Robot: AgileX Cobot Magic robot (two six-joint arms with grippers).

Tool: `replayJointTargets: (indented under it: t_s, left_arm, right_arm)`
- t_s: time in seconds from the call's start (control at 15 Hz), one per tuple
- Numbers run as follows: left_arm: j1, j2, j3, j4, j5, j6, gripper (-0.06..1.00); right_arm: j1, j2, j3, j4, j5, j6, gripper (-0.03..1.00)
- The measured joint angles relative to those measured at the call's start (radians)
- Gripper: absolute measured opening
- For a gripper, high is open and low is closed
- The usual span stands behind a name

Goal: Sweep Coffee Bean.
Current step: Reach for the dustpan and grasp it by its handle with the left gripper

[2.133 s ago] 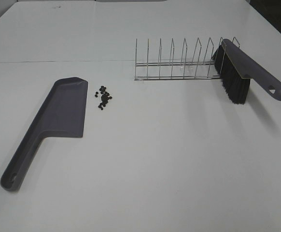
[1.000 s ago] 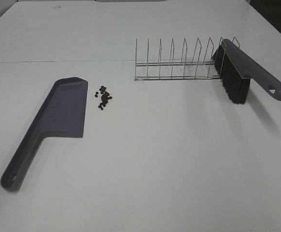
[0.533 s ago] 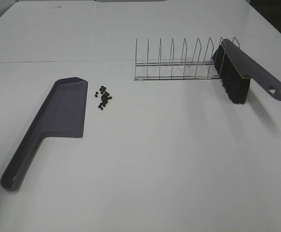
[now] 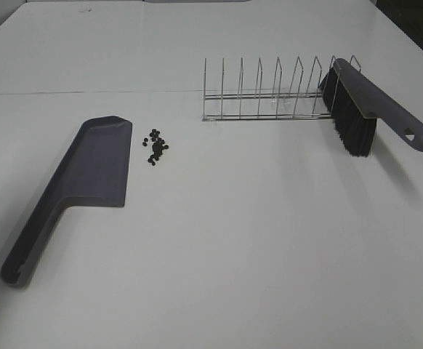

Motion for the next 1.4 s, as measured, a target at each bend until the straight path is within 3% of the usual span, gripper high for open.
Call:
replayJointTargets:
  t_s: [0.2, 0.4, 0.6, 0.8, 1.4]
  left_arm:
    - [-0.005, 0.123, -0.091, -0.019, 0.043, 0.0, 0.61]
    - [-0.078, 0.222, -0.14, -0.019, 0.046, 0.0, 0.69]
    - [-0.145, 0.301, -0.173, -0.019, 0.045, -0.001, 0.7]
    - [-0.156, 0.362, -0.175, -0.022, 0.041, -0.005, 0.7]
    - [-0.189, 0.52, -0.179, -0.018, -0.091, -0.016, 0.7]
  right_arm:
    - [0.0, 0.0, 0.0, 0.0, 0.0, 0.0, 0.63]
    - [0.0, 0.0, 0.0, 0.0, 0.0, 0.0, 0.63]
    - [0.0, 0.0, 0.0, 0.0, 0.0, 0.0, 0.63]
    - [0.0, 0.0, 0.0, 0.0, 0.0, 0.0, 0.63]
    - [0.0, 0.0, 0.0, 0.0, 0.0, 0.0, 0.63]
